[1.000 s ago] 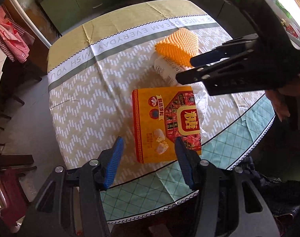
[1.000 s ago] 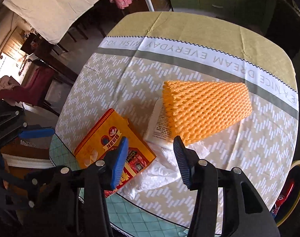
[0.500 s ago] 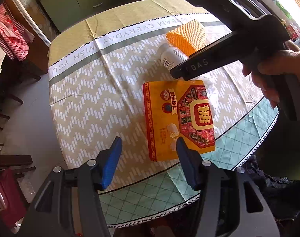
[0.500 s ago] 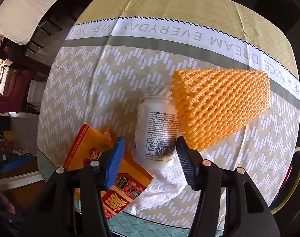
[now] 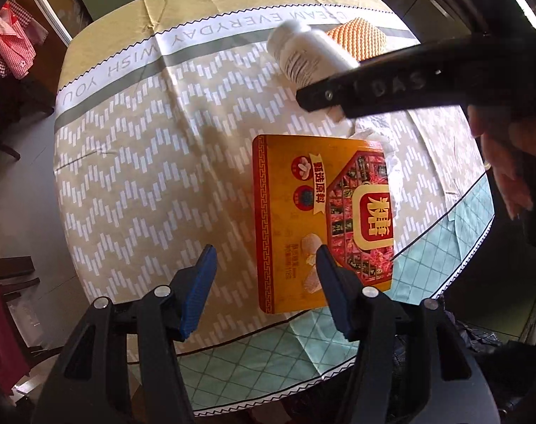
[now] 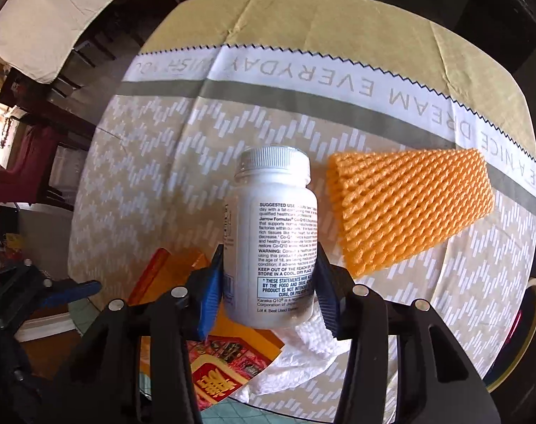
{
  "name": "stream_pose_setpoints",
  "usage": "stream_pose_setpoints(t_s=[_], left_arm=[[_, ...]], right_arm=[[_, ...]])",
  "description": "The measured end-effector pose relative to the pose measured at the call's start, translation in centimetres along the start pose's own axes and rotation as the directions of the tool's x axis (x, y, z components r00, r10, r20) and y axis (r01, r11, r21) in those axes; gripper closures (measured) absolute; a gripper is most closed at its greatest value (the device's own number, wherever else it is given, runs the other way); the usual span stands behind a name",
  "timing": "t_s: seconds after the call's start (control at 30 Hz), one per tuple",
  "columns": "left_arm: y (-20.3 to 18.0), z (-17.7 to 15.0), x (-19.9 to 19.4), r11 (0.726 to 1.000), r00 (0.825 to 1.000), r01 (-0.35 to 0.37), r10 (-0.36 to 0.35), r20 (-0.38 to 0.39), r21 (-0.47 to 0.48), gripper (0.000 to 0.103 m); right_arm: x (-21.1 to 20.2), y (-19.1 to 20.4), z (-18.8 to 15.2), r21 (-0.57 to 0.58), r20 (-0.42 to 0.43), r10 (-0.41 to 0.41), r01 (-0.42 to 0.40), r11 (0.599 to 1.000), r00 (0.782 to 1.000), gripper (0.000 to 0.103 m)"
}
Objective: Collect trash
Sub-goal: 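Lift the pill bottle with the right gripper while the left gripper grasps the orange snack box, then carry the pill bottle over the bin and release it with the right gripper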
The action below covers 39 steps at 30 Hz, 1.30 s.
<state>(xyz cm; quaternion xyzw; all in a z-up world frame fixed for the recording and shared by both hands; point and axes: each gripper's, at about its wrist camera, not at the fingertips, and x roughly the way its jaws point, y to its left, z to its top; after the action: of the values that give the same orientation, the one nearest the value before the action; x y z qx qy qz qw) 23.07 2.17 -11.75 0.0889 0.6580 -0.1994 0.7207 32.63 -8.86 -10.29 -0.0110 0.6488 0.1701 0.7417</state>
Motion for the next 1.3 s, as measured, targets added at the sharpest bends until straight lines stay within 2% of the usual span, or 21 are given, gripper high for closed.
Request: stream_pose_setpoints(t_s=[0.1, 0.2, 0.4, 0.6, 0.77, 0.87, 1.07, 1.3], left_arm=[[-0.2, 0.2, 0.2, 1.000, 1.000, 0.022, -0.022, -0.009, 0.000, 0.047], [-0.4, 0.3, 0.6, 1.000, 1.000, 0.025, -0.025, -0.019, 0.007, 0.048], [-0.7, 0.7, 1.8, 0.998, 0.998, 0.059, -0.059, -0.038, -0.002, 0.050], [-1.1, 1.0, 2.8, 0.995, 0.993, 0.102, -0.103, -0.061, -0.016, 0.060], [-1.3, 1.1, 2.4, 0.992, 0.992, 0.115, -0.117, -0.040, -0.053, 0.087], [-1.3, 1.2, 1.4, 0.991, 0.993, 0.119, -0.120, -0.011, -0.057, 0.095], [-3.0, 1.2, -1.1, 0.993, 0.992, 0.118, -0.117, 0.053, -0.025, 0.102], [-5.6, 1.1, -3.7, 0.993, 0.989, 0.111, -0.114, 0.090, 0.035, 0.103]], right_arm=[[-3.5, -0.5, -0.2, 0.001, 0.061, 0.055, -0.055, 0.998, 0.997, 0.056], [-6.7, -1.7, -1.3, 0.002, 0.116, 0.064, -0.065, 0.998, 0.991, 0.056], [-11.1, -8.2, -5.8, 0.070, 0.166, 0.047, -0.059, 0.996, 0.985, 0.056], [-12.3, -15.1, -11.2, 0.169, 0.178, 0.027, -0.057, 0.984, 0.984, 0.056], [-13.5, -19.6, -15.5, 0.245, 0.212, 0.030, -0.083, 0.966, 0.977, 0.056], [-14.3, -21.7, -17.4, 0.278, 0.234, 0.029, -0.096, 0.956, 0.972, 0.056], [-15.4, -24.9, -20.1, 0.332, 0.271, 0.005, -0.099, 0.938, 0.963, 0.056], [-15.4, -29.8, -22.8, 0.420, 0.271, -0.077, -0.046, 0.906, 0.960, 0.056]])
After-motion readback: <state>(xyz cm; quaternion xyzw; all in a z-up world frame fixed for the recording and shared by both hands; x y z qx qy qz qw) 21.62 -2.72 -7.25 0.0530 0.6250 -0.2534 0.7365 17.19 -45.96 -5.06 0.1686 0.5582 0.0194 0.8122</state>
